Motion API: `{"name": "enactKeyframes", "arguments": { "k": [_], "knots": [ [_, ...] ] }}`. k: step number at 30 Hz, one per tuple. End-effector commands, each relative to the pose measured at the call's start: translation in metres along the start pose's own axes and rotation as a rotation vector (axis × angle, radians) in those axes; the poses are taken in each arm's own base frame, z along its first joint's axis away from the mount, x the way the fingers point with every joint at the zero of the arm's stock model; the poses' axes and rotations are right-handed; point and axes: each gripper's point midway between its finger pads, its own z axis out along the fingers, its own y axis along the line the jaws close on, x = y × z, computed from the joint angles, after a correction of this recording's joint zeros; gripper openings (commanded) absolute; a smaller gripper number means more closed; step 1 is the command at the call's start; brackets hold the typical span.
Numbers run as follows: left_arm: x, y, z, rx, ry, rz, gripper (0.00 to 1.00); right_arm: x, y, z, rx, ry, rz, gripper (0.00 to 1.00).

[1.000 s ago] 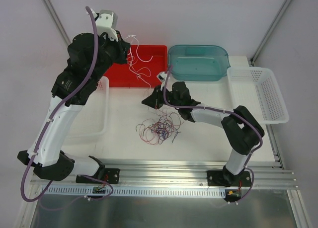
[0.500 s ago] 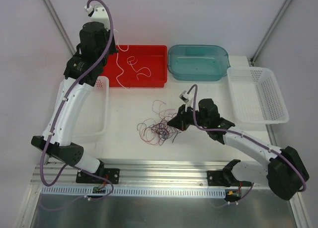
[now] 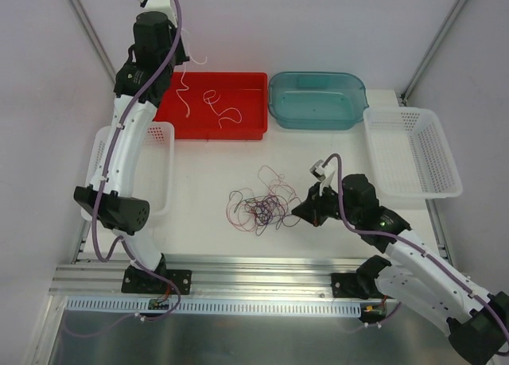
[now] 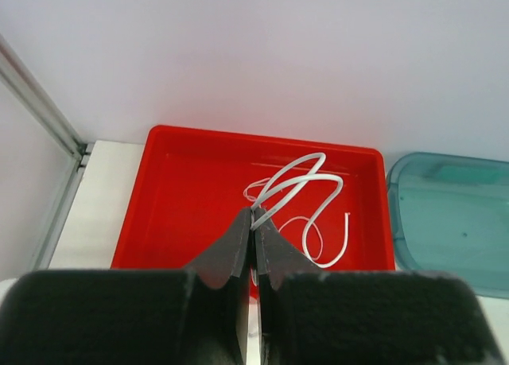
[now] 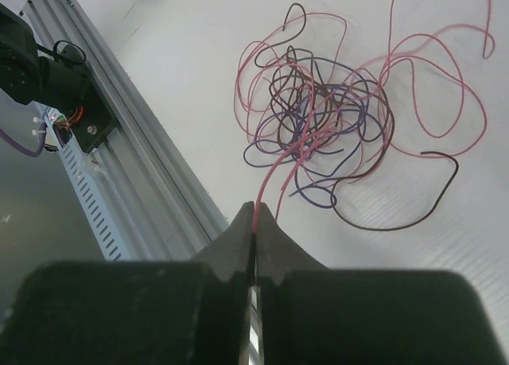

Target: Untangle the cables

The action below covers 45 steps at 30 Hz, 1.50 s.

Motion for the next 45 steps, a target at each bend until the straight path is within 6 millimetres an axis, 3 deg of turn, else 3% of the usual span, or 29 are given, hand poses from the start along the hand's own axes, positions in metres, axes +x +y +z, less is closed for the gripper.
{"name": "enactKeyframes", "arguments": {
  "k": [1, 3, 4, 6, 7, 9, 12, 15, 16, 17, 20, 23, 24, 25, 26, 27, 28, 29, 30, 31, 32, 34, 35, 37, 38, 39, 42, 45],
  "knots": [
    [-0.014, -0.009, 0.024, 0.052, -0.042, -0.068, 0.0, -0.009, 0.0, -0.009, 0.028, -0.016, -0.017, 0.01],
    [-0.017, -0.011, 0.035, 0.061, -0.055, -0.082, 0.0, -0.008, 0.0, -0.011, 0.032, -0.017, -0.013, 0.01],
    [-0.006, -0.013, 0.051, 0.07, -0.032, -0.087, 0.0, -0.009, 0.0, -0.012, 0.033, -0.02, -0.011, 0.01],
    [-0.008, -0.016, 0.063, 0.087, -0.048, -0.108, 0.0, -0.007, 0.001, -0.012, 0.03, -0.012, -0.003, 0.01],
    [0.003, -0.019, 0.078, 0.091, -0.03, -0.121, 0.0, -0.007, 0.001, -0.012, 0.03, -0.014, -0.002, 0.01],
    [0.007, -0.023, 0.093, 0.112, -0.04, -0.141, 0.0, -0.005, 0.0, -0.011, 0.033, -0.009, 0.002, 0.01],
    [0.03, -0.032, 0.119, 0.145, -0.013, -0.172, 0.0, -0.004, -0.001, -0.011, 0.04, 0.0, 0.002, 0.01],
    [0.065, -0.039, 0.145, 0.179, 0.054, -0.214, 0.02, -0.004, -0.003, -0.01, 0.047, 0.002, 0.003, 0.01],
    [0.084, -0.041, 0.156, 0.18, 0.09, -0.226, 0.09, -0.003, -0.003, -0.009, 0.048, 0.005, 0.004, 0.01],
    [0.091, -0.042, 0.159, 0.188, 0.107, -0.233, 0.24, -0.003, -0.004, -0.008, 0.052, 0.008, 0.006, 0.01],
    [0.123, -0.04, 0.161, 0.191, 0.184, -0.242, 0.5, -0.003, -0.006, -0.008, 0.057, 0.01, 0.009, 0.01],
    [0.115, -0.044, 0.14, 0.238, 0.194, -0.242, 0.64, -0.005, -0.012, -0.009, 0.099, 0.006, 0.011, 0.01],
    [0.129, -0.044, 0.134, 0.244, 0.231, -0.241, 0.73, -0.007, -0.019, -0.01, 0.14, 0.002, 0.016, 0.01],
    [0.113, -0.045, 0.118, 0.266, 0.213, -0.25, 0.78, -0.007, -0.023, -0.011, 0.167, 0.002, 0.02, 0.01],
    [0.131, -0.048, 0.108, 0.291, 0.266, -0.257, 0.83, -0.006, -0.028, -0.012, 0.2, 0.013, 0.03, 0.01],
    [0.134, -0.05, 0.098, 0.309, 0.282, -0.264, 0.89, -0.011, -0.038, -0.015, 0.268, 0.0, 0.033, 0.01],
    [0.12, -0.052, 0.077, 0.335, 0.267, -0.284, 0.92, -0.012, -0.044, -0.017, 0.306, -0.003, 0.038, 0.01],
    [0.147, -0.056, 0.065, 0.365, 0.341, -0.295, 0.94, -0.011, -0.049, -0.021, 0.347, 0.003, 0.047, 0.01],
    [0.152, -0.059, 0.053, 0.385, 0.363, -0.307, 0.97, -0.015, -0.061, -0.028, 0.427, -0.012, 0.045, 0.01],
    [0.143, -0.062, 0.031, 0.415, 0.357, -0.323, 0.99, -0.025, -0.065, -0.035, 0.474, -0.046, 0.067, 0.01],
    [0.175, -0.071, 0.015, 0.439, 0.437, -0.322, 0.99, -0.025, -0.075, -0.043, 0.546, -0.048, 0.071, 0.01],
    [0.178, -0.081, -0.018, 0.485, 0.451, -0.321, 0.99, -0.031, -0.082, -0.053, 0.613, -0.059, 0.077, 0.01],
    [0.209, -0.091, -0.035, 0.504, 0.522, -0.304, 0.99, -0.028, -0.087, -0.057, 0.644, -0.034, 0.081, 0.01],
    [0.219, -0.105, -0.066, 0.547, 0.54, -0.278, 0.99, -0.026, -0.094, -0.062, 0.697, -0.009, 0.098, 0.01],
    [0.243, -0.108, -0.078, 0.544, 0.59, -0.262, 0.99, -0.023, -0.098, -0.061, 0.718, 0.008, 0.109, 0.01],
    [0.249, -0.126, -0.1, 0.596, 0.604, -0.232, 0.99, -0.022, -0.104, -0.064, 0.752, 0.008, 0.12, 0.01],
    [0.286, -0.15, -0.135, 0.64, 0.69, -0.186, 0.99, -0.015, -0.119, -0.069, 0.834, 0.0, 0.195, 0.01],
    [0.323, -0.16, -0.152, 0.624, 0.773, -0.147, 0.99, -0.004, -0.128, -0.053, 0.819, 0.027, 0.252, 0.02]
  ]
}}
